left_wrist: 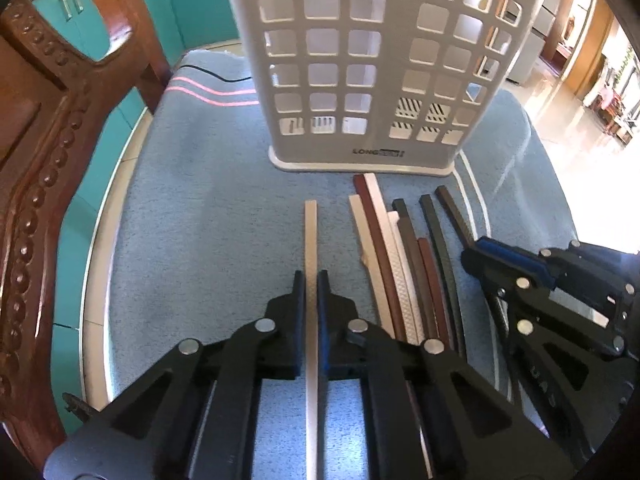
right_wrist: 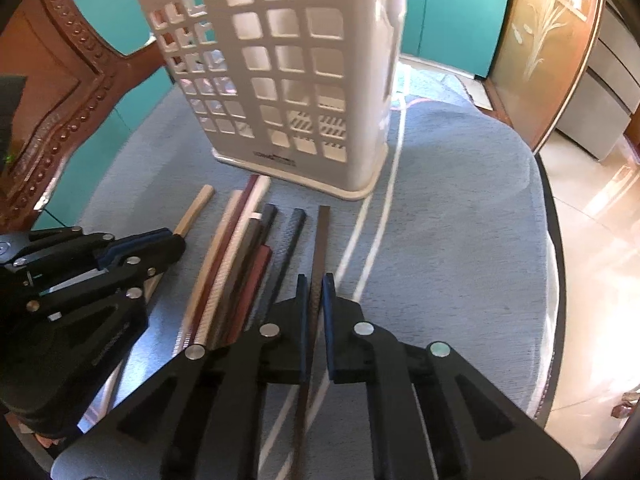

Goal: Organize utensils
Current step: 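Grasp a dark chopstick with the right tool while the left tool holds its chopstick, then lift both held chopsticks and lower them upright into the white caddy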

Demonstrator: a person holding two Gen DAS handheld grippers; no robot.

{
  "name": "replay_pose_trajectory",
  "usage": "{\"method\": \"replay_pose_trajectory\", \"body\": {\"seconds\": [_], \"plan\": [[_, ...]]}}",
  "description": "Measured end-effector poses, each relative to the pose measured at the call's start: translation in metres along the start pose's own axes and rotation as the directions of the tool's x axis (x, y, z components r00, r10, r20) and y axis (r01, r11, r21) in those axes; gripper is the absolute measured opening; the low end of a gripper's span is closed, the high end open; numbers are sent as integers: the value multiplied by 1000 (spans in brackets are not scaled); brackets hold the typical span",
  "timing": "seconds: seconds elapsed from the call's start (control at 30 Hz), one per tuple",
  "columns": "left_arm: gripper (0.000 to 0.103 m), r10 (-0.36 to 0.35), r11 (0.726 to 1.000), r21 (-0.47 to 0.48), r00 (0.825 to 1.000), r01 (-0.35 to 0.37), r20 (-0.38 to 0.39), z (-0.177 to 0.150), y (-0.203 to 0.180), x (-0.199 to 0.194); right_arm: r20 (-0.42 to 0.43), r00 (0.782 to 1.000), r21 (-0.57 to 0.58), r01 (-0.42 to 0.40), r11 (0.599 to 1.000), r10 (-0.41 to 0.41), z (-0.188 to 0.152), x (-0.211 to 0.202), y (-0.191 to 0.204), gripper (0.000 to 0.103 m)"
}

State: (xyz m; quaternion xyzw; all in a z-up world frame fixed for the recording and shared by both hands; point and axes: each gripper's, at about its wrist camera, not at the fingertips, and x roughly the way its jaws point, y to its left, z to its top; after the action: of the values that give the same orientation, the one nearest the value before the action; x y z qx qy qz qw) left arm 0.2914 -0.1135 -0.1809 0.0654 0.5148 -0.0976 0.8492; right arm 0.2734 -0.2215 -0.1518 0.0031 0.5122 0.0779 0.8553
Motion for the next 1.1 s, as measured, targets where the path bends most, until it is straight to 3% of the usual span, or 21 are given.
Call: {"method": "replay_pose_trajectory", "body": {"seconds": [0.2, 0.37, 0.5, 0.67, 0.93, 1.0, 1.1], "plan": [[7, -11, 1000, -25, 991, 14, 135, 1, 12, -42, 140, 990, -60, -5, 998, 13, 1, -52, 15, 6], [7, -16, 999, -45, 959, 30, 283, -5, 25, -98, 296, 954, -111, -24, 994, 56, -4, -124, 22, 6], [7, -59, 992, -78, 920, 96, 387, -12, 39, -150, 390, 915, -129, -60, 990, 106, -16, -179, 17, 6], [7, -64, 991, -71, 866, 115, 496, -9, 50, -210, 488, 863, -110, -89, 990, 132, -17, -237, 6, 6], [7, -56, 987, -82, 761, 141, 647, 39, 52, -287, 641, 743, -83, -179, 980, 190, 40, -291, -9, 7], [7, -56, 981, -99, 735, 166, 676, 54, 57, -295, 653, 729, -72, -209, 975, 205, 56, -293, -10, 7], [7, -43, 971, -140, 720, 193, 692, 76, 63, -290, 682, 703, -48, -229, 972, 200, 76, -294, -11, 7]]}}
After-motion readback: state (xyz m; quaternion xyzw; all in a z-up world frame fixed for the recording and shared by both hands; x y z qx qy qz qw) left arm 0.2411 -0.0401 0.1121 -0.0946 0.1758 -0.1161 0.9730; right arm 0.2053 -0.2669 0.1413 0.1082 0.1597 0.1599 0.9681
